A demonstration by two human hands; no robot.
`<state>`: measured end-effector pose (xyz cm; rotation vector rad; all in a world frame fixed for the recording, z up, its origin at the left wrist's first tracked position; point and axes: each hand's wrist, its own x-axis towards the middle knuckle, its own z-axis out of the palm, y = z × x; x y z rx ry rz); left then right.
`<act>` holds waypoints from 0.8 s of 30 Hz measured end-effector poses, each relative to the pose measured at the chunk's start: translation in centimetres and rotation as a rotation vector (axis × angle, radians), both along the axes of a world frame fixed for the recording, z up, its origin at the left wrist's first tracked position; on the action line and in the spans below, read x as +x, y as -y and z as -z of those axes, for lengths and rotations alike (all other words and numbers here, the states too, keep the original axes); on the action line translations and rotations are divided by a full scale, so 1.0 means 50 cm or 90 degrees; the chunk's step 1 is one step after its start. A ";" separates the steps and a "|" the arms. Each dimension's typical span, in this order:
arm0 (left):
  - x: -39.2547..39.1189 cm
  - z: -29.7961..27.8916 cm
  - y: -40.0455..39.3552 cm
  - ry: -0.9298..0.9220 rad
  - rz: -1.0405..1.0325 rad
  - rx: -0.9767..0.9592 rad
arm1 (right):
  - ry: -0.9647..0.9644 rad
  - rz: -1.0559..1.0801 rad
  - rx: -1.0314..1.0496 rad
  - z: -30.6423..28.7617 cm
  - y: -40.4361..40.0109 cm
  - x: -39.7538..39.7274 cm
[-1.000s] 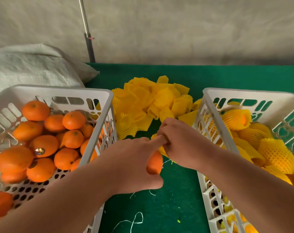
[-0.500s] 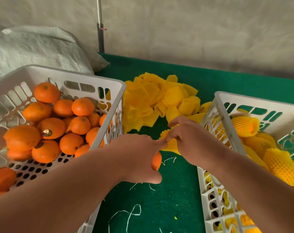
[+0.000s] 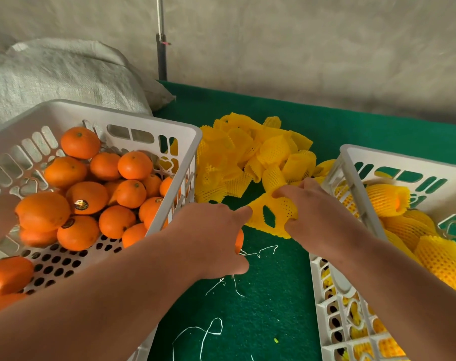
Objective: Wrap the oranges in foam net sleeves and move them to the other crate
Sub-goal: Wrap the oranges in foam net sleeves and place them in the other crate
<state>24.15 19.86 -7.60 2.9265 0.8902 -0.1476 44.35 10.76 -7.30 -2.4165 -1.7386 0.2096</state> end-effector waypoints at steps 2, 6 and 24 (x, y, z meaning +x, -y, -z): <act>0.001 0.001 0.001 0.023 -0.043 -0.037 | 0.005 -0.005 0.000 0.000 0.002 -0.001; 0.004 -0.013 -0.010 0.082 -0.178 -0.228 | 0.001 -0.036 0.049 -0.001 0.001 -0.012; 0.008 -0.071 -0.036 0.572 -0.414 -1.069 | -0.114 -0.101 0.175 -0.009 0.006 -0.063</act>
